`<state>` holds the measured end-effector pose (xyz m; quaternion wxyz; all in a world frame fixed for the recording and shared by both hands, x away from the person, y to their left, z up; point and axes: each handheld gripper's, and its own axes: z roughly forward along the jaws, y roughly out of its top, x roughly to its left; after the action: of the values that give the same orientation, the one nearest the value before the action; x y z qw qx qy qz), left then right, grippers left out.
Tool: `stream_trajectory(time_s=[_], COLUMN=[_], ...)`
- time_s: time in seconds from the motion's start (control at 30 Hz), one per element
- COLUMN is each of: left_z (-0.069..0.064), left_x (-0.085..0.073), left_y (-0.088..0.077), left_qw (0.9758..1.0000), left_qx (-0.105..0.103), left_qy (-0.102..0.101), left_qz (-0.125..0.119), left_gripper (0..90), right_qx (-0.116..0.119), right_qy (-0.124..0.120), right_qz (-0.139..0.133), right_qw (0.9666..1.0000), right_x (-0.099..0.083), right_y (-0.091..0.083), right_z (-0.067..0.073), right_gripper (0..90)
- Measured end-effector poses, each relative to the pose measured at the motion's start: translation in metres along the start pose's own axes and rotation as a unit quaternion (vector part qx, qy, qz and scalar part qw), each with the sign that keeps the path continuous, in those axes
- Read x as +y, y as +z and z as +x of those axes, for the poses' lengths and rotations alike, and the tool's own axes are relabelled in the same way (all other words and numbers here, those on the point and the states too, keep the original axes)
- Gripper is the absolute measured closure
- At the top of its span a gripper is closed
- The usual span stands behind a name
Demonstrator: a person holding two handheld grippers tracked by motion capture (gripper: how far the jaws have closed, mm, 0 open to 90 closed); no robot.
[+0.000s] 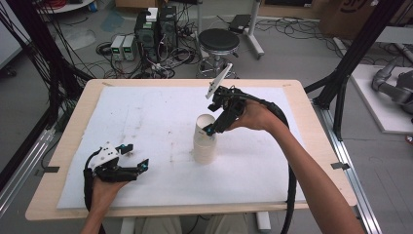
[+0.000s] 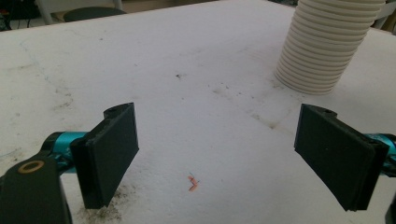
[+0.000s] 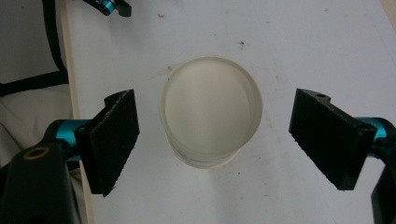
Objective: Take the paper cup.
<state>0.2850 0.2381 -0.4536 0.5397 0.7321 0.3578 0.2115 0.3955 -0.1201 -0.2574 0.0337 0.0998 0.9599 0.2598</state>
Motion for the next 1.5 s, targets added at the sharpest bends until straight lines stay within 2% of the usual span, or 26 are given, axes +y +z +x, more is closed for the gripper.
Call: stream_trajectory(time_s=[0.13,0.27,0.33,0.5,0.6,0.97,1.13,1.43,1.5], left_z=[0.000,0.000,0.000,0.000,0.000,0.000,0.000,0.000,0.000], left_x=[0.000,0.000,0.000,0.000,0.000,0.000,0.000,0.000,0.000], left_y=[0.000,0.000,0.000,0.000,0.000,0.001,0.001,0.001,0.001], left_qw=[1.0000,1.0000,1.0000,1.0000,1.0000,1.0000,1.0000,1.0000,1.0000], left_qx=[0.000,0.000,-0.001,0.000,-0.001,0.000,0.000,0.000,0.000], left_qy=[-0.001,-0.001,0.000,-0.003,-0.002,-0.002,-0.002,-0.002,-0.002], left_qz=[0.001,0.001,0.002,0.001,0.001,0.002,0.003,0.004,0.003], left_gripper=[13.5,13.5,13.5,13.5,13.5,13.5,13.5,13.5,13.5], right_qx=[0.000,0.001,0.001,0.002,0.003,0.000,-0.004,-0.007,-0.013], right_qy=[-0.003,-0.005,-0.006,-0.005,-0.007,-0.006,-0.015,-0.012,-0.015], right_qz=[0.013,0.014,0.018,0.014,0.018,0.015,0.008,-0.013,-0.028], right_qw=[0.9999,0.9999,0.9998,0.9999,0.9998,0.9999,0.9998,0.9998,0.9994], right_x=[0.001,0.002,0.003,0.002,-0.001,-0.001,-0.002,0.000,0.005], right_y=[0.004,0.006,0.007,0.009,0.010,0.008,0.006,-0.007,-0.024], right_z=[0.001,0.001,0.001,0.000,-0.001,0.001,0.001,0.003,0.003], right_gripper=[16.5,16.5,22.0,25.8,35.6,36.8,37.3,38.2,38.3])
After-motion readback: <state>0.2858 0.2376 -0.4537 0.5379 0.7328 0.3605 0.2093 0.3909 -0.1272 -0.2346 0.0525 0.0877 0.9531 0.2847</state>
